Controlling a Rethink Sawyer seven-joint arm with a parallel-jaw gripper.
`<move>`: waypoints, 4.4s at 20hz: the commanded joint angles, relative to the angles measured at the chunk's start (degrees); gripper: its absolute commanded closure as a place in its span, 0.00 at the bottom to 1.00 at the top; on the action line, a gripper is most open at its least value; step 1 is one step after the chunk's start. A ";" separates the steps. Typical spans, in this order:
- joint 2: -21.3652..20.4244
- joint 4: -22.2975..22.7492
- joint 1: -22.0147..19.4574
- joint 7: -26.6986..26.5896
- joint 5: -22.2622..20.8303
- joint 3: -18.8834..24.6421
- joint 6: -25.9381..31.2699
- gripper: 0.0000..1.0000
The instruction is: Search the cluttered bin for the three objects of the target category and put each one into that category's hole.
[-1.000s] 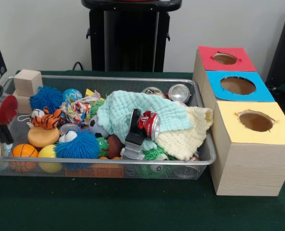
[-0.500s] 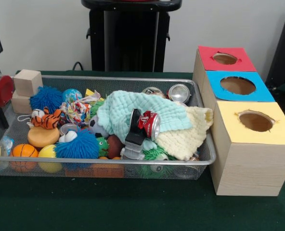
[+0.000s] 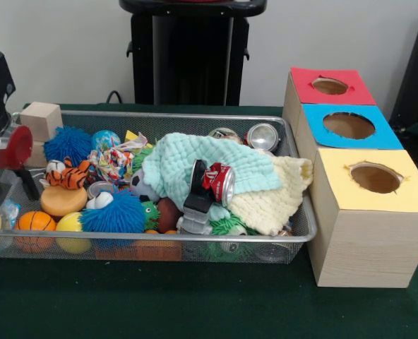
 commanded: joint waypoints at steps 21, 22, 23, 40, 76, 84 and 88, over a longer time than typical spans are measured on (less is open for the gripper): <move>2.79 4.97 -2.10 -7.69 -0.55 3.90 -0.71 0.00; 3.30 4.22 -2.23 -7.95 -0.78 3.89 -0.79 0.00; 4.15 3.17 -2.39 -8.52 -0.96 4.08 -0.61 0.00; 14.15 -5.32 -2.70 -8.72 -3.39 4.75 -6.39 0.00; 20.71 -11.37 -1.80 -4.29 -8.39 2.59 -16.77 0.00; 19.81 -10.87 -1.51 -4.23 -8.70 2.18 -16.54 1.00; 19.63 -10.87 -1.36 -4.47 -8.16 2.33 -14.96 1.00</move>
